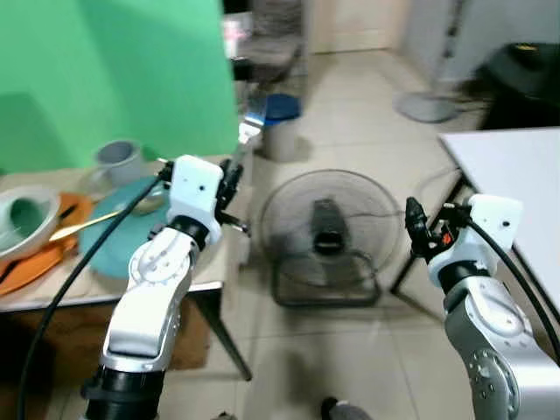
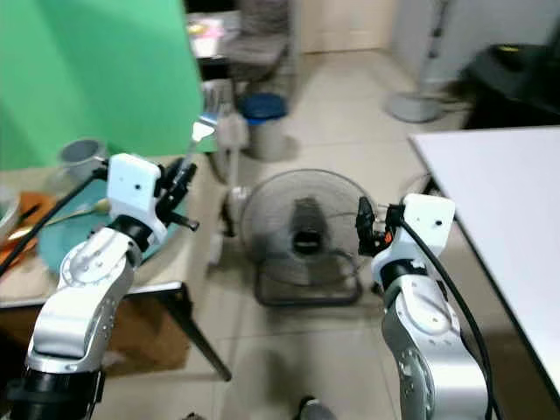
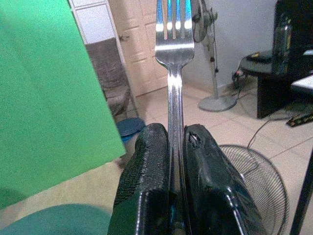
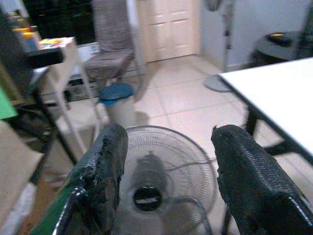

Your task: Setting the table

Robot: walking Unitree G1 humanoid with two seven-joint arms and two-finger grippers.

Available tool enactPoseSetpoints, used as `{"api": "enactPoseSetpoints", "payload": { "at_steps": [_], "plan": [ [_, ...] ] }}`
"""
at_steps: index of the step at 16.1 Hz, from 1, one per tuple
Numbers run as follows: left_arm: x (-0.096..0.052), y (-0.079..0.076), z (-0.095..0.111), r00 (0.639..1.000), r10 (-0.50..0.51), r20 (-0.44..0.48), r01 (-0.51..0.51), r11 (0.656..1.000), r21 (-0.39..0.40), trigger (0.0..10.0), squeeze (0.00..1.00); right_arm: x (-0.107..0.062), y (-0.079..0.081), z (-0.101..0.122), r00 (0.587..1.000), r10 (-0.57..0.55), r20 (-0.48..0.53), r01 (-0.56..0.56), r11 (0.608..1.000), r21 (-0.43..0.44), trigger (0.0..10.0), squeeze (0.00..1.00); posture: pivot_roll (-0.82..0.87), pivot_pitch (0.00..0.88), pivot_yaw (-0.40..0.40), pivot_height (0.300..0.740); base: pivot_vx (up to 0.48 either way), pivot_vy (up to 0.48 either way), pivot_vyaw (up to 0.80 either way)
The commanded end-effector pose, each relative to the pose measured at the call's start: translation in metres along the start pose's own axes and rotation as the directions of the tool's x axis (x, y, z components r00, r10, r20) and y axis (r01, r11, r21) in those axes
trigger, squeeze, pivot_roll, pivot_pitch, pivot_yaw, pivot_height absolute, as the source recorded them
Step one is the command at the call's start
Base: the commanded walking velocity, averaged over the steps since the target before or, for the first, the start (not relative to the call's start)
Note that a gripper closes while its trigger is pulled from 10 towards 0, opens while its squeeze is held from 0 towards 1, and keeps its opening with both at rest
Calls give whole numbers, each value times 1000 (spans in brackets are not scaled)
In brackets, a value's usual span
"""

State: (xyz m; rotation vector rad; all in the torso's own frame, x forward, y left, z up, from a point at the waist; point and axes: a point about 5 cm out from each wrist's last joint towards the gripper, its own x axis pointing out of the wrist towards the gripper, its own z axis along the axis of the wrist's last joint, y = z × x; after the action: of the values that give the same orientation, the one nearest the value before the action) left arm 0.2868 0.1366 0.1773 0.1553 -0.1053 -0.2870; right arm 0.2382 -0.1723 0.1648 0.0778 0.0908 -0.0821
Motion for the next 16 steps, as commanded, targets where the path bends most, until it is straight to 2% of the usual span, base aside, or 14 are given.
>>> {"api": "enactPoseSetpoints", "payload": {
  "at_steps": [1,6,12,16],
  "plan": [
    [-3,5,0,999,31,13,-31,999,-7,10000,0,0,2,3,1000,4,21,-4,1000,5,10000,0,41,0,89,740,0,0,-781],
    [-2,6,1,999,32,8,-32,998,47,10000,0,5,4,3,1000,19,16,-19,1000,5,10000,0,53,0,83,740,0,0,-780],
    [0,3,1,1000,20,13,-21,1000,22,10000,0,7,7,6,999,41,17,-41,999,-8,10000,0,45,0,77,740,0,0,-781],
    [1,-2,0,1000,-10,8,10,1000,14,10000,0,7,2,6,1000,10,6,-10,1000,-1,10000,0,31,0,78,740,0,69,-778]
  ]
}}
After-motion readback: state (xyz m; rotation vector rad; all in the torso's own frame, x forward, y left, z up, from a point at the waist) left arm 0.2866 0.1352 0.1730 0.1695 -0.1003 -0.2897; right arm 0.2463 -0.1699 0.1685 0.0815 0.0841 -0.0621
